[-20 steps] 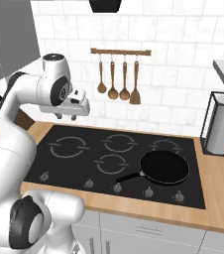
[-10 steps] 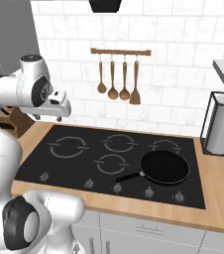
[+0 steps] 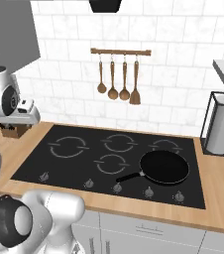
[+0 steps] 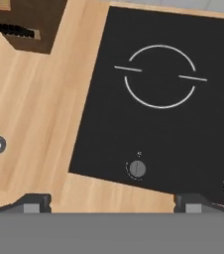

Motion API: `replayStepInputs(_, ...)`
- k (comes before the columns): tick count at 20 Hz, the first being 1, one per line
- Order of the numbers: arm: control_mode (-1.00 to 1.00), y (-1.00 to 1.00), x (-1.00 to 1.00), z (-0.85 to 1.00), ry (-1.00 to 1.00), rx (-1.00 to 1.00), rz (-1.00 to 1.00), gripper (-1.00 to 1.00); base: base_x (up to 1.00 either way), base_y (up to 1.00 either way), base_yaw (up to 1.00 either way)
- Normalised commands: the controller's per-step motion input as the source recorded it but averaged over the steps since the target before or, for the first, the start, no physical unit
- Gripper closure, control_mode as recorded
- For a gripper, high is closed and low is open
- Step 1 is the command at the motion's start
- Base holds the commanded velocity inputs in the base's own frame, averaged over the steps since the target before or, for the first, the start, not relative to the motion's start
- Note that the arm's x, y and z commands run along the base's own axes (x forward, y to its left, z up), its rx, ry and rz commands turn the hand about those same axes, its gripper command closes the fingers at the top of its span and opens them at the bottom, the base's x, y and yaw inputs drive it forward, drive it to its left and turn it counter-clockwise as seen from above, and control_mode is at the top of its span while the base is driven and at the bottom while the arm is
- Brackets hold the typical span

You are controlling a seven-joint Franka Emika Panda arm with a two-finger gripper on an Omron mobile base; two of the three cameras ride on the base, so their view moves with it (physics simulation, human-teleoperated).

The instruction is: Pick the kettle from the counter and place it on a stove burner. Then turn the burner on.

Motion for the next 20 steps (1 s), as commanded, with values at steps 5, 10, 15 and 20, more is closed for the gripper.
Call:
replayStepInputs(5,-1.0,1.0,-0.46,-0.53,0.0,-0.01,0.27,-1.0,0.0,0.0,0.0)
replayStepInputs(10,-1.0,1.0,-0.44,-0.59,0.03,-0.11,0.41,-1.0,0.0,0.0,0.0)
replayStepInputs(15,-1.0,0.7,-0.29,-0.56,0.01,-0.26,0.27,-1.0,0.0,0.0,0.0)
replayStepInputs(20,-1.0,0.86,0.33,0.0,0.0,-0.05,0.25,-1.0,0.0,0.0,0.0)
